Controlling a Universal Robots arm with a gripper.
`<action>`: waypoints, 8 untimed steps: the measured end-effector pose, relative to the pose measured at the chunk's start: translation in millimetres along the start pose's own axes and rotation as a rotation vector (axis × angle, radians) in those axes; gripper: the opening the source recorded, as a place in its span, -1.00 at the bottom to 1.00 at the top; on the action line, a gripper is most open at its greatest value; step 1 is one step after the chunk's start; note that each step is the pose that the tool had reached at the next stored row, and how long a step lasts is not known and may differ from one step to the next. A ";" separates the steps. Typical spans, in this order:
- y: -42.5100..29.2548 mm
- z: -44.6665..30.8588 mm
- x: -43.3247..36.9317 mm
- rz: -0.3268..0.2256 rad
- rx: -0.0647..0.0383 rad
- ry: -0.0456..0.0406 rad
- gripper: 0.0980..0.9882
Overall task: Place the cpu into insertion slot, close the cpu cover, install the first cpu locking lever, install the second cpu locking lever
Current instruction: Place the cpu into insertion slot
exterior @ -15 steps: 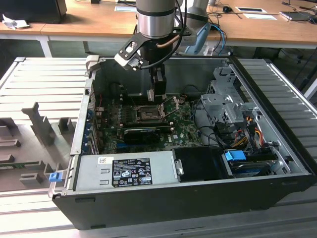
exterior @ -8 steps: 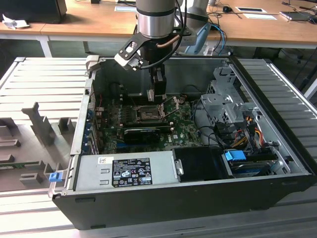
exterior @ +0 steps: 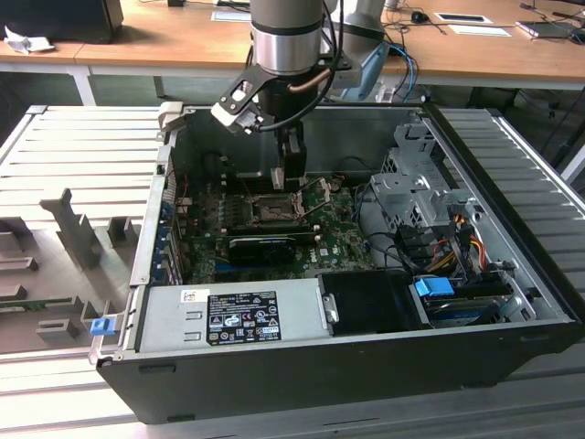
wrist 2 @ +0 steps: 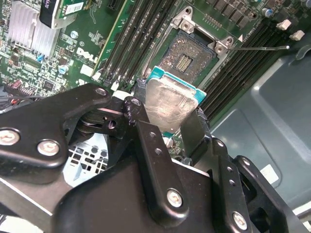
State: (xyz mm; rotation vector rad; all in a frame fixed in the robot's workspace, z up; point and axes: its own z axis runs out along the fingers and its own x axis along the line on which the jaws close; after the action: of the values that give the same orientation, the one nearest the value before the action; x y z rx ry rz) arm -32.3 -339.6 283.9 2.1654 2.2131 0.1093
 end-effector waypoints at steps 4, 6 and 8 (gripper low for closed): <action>-1.0 4.3 -0.1 0.000 0.000 0.0000 -0.03; -1.3 6.3 -0.1 0.000 0.000 -0.0001 -0.03; -1.9 9.6 -0.2 0.000 0.000 0.0000 -0.03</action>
State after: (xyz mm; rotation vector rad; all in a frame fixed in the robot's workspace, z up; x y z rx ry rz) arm -33.4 -339.6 274.1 2.1654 2.2131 0.1093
